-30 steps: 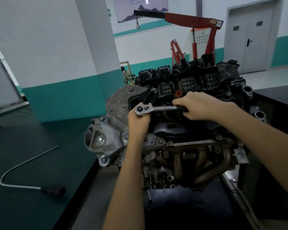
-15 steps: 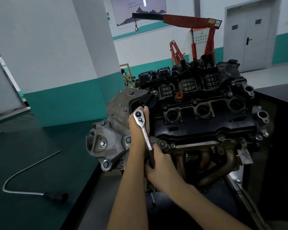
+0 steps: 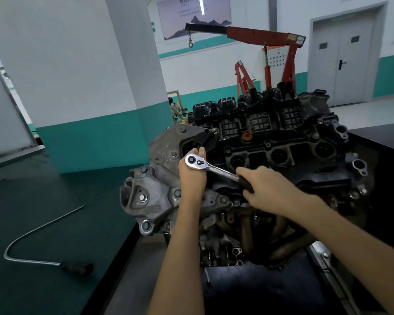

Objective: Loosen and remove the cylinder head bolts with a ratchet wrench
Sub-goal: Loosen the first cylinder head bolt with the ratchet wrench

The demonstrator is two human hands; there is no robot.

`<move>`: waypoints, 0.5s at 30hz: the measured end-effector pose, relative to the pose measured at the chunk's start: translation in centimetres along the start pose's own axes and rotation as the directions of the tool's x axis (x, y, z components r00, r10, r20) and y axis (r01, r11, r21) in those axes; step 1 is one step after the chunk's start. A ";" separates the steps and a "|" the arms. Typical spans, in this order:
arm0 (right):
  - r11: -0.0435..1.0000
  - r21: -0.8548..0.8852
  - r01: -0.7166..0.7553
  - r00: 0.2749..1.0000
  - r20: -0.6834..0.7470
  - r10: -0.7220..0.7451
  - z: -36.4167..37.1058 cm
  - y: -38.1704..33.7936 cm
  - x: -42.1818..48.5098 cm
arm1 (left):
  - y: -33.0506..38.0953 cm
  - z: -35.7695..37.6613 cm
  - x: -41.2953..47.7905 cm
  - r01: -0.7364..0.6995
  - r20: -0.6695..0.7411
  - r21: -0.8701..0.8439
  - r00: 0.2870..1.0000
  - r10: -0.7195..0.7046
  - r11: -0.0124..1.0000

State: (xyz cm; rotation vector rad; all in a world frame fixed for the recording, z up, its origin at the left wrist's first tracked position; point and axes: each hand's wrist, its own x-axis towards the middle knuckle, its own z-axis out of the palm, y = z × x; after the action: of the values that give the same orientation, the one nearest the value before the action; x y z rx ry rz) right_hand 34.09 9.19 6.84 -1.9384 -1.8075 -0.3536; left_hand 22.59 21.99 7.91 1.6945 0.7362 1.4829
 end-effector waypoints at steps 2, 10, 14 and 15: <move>0.959 0.262 -0.104 0.994 0.003 0.107 2.6 -2.2 -2.0 | -0.1 0.1 0.0 -0.039 -0.005 0.043 0.999 0.039 0.998; 0.820 0.553 -0.148 0.986 0.021 0.165 6.8 -6.8 -3.1 | -0.9 -0.2 -0.6 -0.042 -0.028 -0.017 0.999 0.041 0.999; 0.938 0.345 -0.022 0.992 0.123 -0.022 1.4 -0.8 -1.0 | -0.6 -0.5 -0.1 -0.063 0.018 0.100 0.998 0.061 0.993; 0.975 0.220 0.020 0.987 0.150 -0.054 -0.3 0.7 0.1 | -0.5 -0.6 -0.2 -0.063 0.038 0.066 0.997 0.061 0.996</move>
State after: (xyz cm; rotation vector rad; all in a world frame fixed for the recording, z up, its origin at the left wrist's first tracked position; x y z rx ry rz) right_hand 34.83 9.09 7.04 -1.8236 -1.8933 -0.0130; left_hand 22.04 22.21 7.41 1.8050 0.7275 1.4801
